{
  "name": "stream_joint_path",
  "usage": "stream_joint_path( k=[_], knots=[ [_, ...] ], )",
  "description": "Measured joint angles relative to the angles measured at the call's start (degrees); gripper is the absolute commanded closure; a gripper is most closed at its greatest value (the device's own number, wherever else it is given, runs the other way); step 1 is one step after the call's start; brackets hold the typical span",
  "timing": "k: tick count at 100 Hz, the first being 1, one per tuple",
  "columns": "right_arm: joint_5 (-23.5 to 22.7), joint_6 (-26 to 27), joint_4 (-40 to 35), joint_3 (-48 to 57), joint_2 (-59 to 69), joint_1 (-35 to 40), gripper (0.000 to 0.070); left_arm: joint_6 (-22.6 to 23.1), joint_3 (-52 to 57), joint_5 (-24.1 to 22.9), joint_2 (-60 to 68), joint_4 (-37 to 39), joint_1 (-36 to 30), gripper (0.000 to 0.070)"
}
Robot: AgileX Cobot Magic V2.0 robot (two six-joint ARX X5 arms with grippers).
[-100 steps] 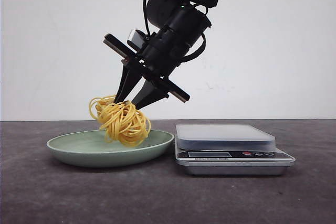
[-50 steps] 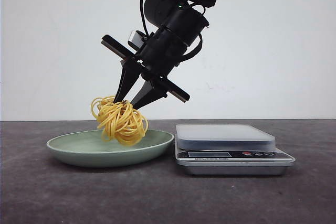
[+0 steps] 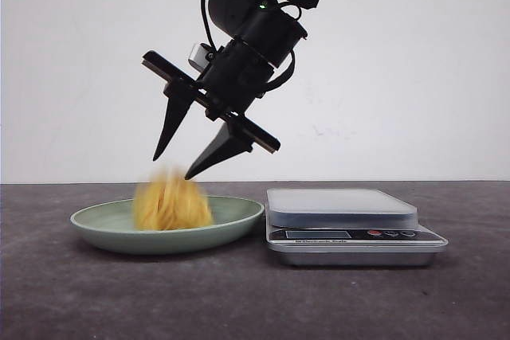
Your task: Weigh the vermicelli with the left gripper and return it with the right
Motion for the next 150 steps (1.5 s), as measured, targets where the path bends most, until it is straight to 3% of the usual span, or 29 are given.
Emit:
stream_joint_path(
  k=[19,30,47,65,82,128,150],
  knots=[
    [0.2,-0.2,0.0,0.0,0.0,-0.3,0.0373,0.0,0.0,0.0,0.0,0.0,0.0,0.0427],
    [3.1,-1.8,-1.5,0.0,-0.4,-0.3,0.0373,0.0,0.0,0.0,0.0,0.0,0.0,0.0427],
    [10.7,-7.5,-5.9,0.0,-6.3,-0.5,0.0373,0.0,0.0,0.0,0.0,0.0,0.0,0.0427],
    [22.4,-15.9,-11.6,0.2,-18.8,-0.7,0.0373,0.0,0.0,0.0,0.0,0.4,0.0,0.0427],
    [28.1,-21.4,-18.8,0.3,-30.7,-0.8,0.0373,0.0,0.0,0.0,0.0,0.4,0.0,0.0427],
    [34.5,-23.2,-42.8,0.5,-61.4,-0.6,0.0373,0.0,0.0,0.2,0.0,2.6,0.0,0.0427],
    [34.4,-22.0,-47.1,-2.5,-70.6,-0.5,0.0374,0.0,0.0,0.7,0.0,2.6,0.0,0.0427]
  ],
)
